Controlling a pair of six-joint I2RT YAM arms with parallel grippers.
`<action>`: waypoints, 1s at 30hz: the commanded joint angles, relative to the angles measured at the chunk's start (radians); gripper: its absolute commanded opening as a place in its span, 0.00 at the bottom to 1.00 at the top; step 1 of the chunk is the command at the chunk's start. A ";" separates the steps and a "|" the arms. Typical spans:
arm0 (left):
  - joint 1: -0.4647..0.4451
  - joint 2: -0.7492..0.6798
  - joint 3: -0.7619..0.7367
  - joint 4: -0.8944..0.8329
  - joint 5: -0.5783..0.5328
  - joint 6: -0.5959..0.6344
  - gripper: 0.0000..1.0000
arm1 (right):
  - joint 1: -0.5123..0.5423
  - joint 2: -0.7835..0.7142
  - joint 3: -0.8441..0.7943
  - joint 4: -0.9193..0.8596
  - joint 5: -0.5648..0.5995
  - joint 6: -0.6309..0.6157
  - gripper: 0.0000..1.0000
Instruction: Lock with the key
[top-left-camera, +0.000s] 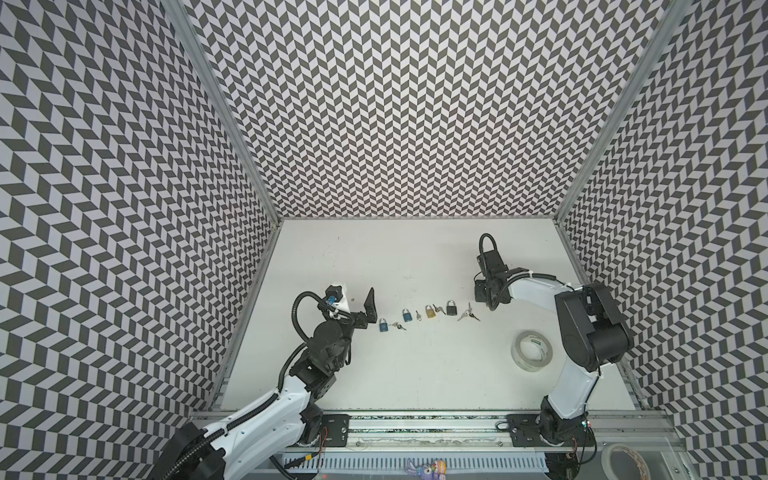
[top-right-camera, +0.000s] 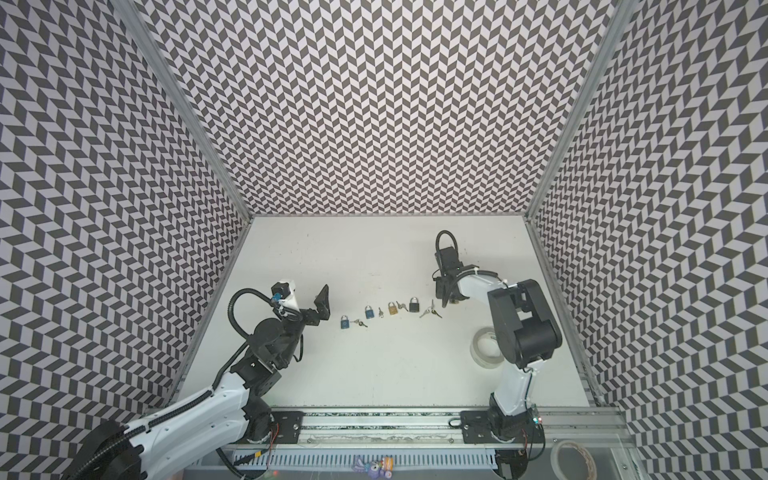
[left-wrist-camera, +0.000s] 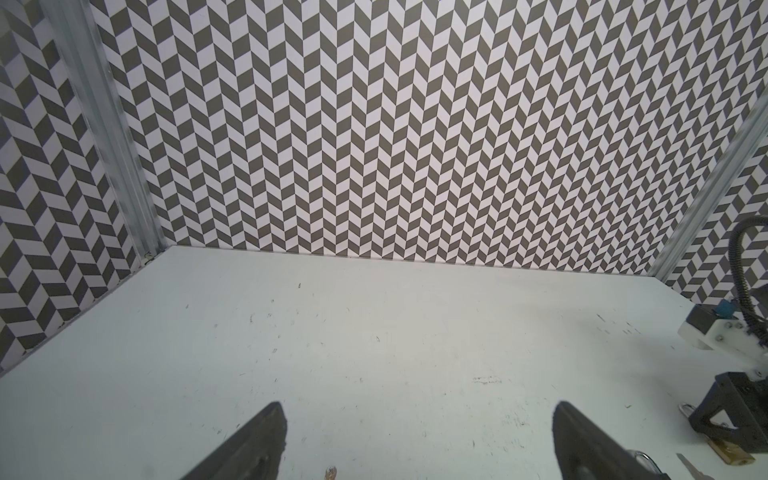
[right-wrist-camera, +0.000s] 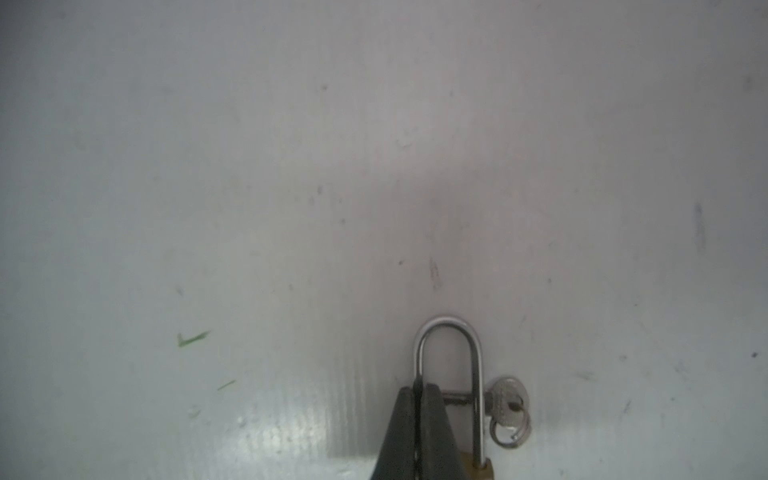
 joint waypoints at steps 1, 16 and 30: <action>-0.003 -0.025 -0.014 -0.025 -0.024 -0.005 1.00 | -0.026 0.030 0.003 -0.030 0.015 -0.021 0.03; -0.002 -0.029 -0.025 -0.027 -0.025 -0.013 1.00 | 0.098 -0.012 -0.032 -0.030 -0.039 -0.003 0.03; 0.021 -0.076 -0.036 -0.055 -0.043 -0.036 1.00 | 0.083 -0.009 -0.019 -0.044 0.007 0.024 0.11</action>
